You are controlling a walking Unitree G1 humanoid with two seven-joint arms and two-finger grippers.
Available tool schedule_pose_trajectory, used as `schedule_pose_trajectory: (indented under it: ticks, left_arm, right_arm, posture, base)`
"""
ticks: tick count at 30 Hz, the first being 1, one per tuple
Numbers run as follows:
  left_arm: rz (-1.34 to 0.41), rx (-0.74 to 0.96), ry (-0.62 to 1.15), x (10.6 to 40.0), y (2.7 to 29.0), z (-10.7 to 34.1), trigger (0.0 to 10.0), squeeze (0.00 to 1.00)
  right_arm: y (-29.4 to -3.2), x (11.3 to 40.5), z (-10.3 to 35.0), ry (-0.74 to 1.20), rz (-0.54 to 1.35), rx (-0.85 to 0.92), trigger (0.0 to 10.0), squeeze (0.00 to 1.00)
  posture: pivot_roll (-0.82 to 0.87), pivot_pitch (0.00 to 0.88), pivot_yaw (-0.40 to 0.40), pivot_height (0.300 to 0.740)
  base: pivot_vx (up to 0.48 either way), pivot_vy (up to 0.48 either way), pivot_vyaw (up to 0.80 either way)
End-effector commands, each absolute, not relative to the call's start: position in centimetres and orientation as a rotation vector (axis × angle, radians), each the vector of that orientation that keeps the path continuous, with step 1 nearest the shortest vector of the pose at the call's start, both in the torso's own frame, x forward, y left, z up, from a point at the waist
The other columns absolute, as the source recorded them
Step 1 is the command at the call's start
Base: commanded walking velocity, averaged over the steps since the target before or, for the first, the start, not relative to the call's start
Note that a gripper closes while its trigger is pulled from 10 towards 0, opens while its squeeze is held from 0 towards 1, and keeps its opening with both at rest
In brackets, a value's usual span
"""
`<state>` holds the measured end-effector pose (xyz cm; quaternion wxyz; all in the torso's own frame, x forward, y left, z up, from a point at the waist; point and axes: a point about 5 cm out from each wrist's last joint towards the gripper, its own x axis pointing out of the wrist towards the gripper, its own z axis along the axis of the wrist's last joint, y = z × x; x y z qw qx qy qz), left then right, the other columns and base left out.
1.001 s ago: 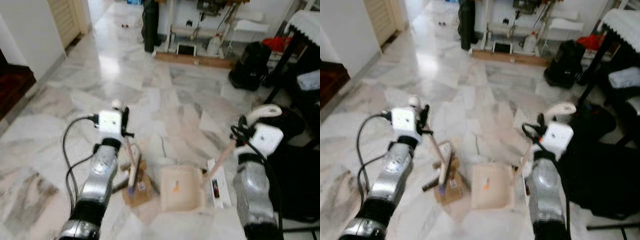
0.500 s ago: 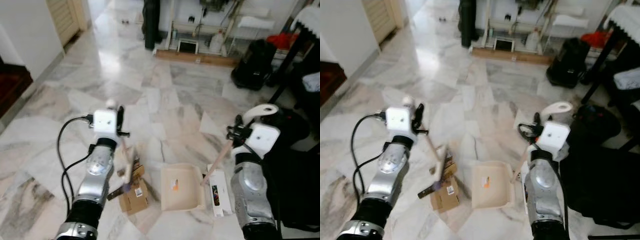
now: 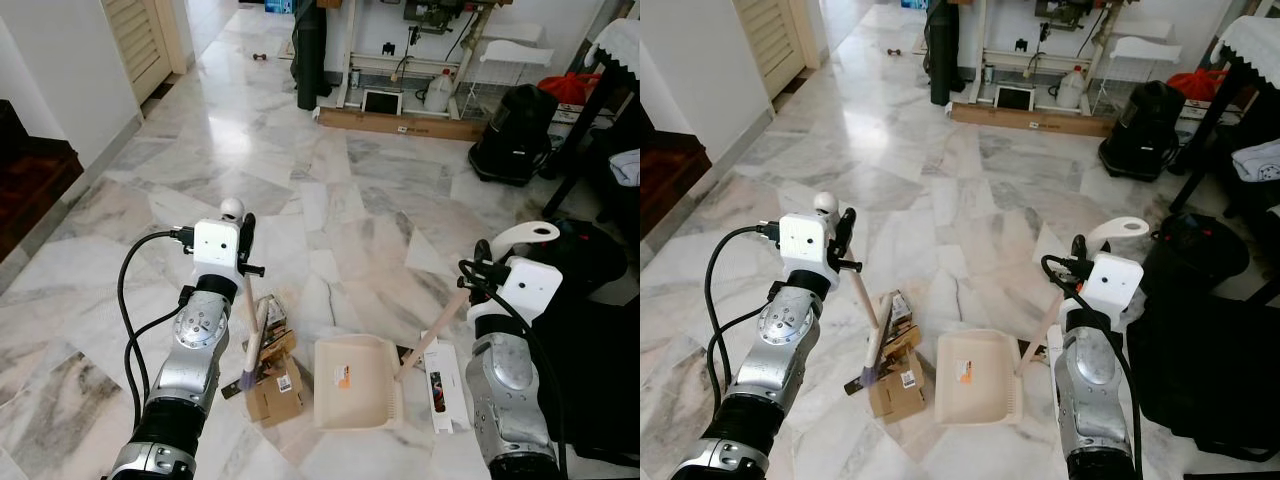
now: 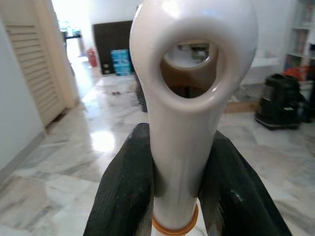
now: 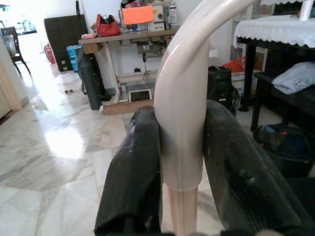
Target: Sweep floor
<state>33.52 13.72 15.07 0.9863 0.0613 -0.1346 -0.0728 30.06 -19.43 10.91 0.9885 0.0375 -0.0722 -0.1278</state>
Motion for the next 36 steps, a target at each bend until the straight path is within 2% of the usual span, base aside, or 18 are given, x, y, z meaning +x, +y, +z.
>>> schedule_pose_trajectory:
  ticks: [1, 11, 22, 36]
  left_arm:
    - [-0.167, 0.134, -0.298, 33.6, 13.4, 15.8, 10.0, 0.0]
    - [-0.252, 0.122, -0.281, 34.7, 12.0, 16.4, 10.0, 0.0]
    - [-0.318, 0.137, -0.229, 35.4, 12.1, 16.1, 10.0, 0.0]
    - [-0.324, 0.143, -0.195, 35.0, 12.3, 15.0, 10.0, 0.0]
  right_arm:
    - [-19.7, 30.1, 11.4, -0.181, -0.262, 0.067, 10.0, 0.0]
    - [-20.2, 29.9, 10.0, -0.134, -0.282, 0.019, 10.0, 0.0]
    - [-19.9, 29.3, 7.3, -0.055, -0.29, 0.005, 10.0, 0.0]
    - [-20.1, 28.4, 5.3, -0.007, -0.312, -0.033, 10.0, 0.0]
  posture:
    - [0.07, 0.074, -0.024, 0.74]
    - [0.08, 0.108, -0.015, 0.74]
    - [0.08, 0.137, -0.005, 0.74]
    - [0.07, 0.113, 0.0, 0.74]
  base:
    - [0.0, 0.0, 0.0]
    - [0.0, 0.0, 0.0]
    - [0.0, 0.0, 0.0]
    - [0.0, 0.0, 0.0]
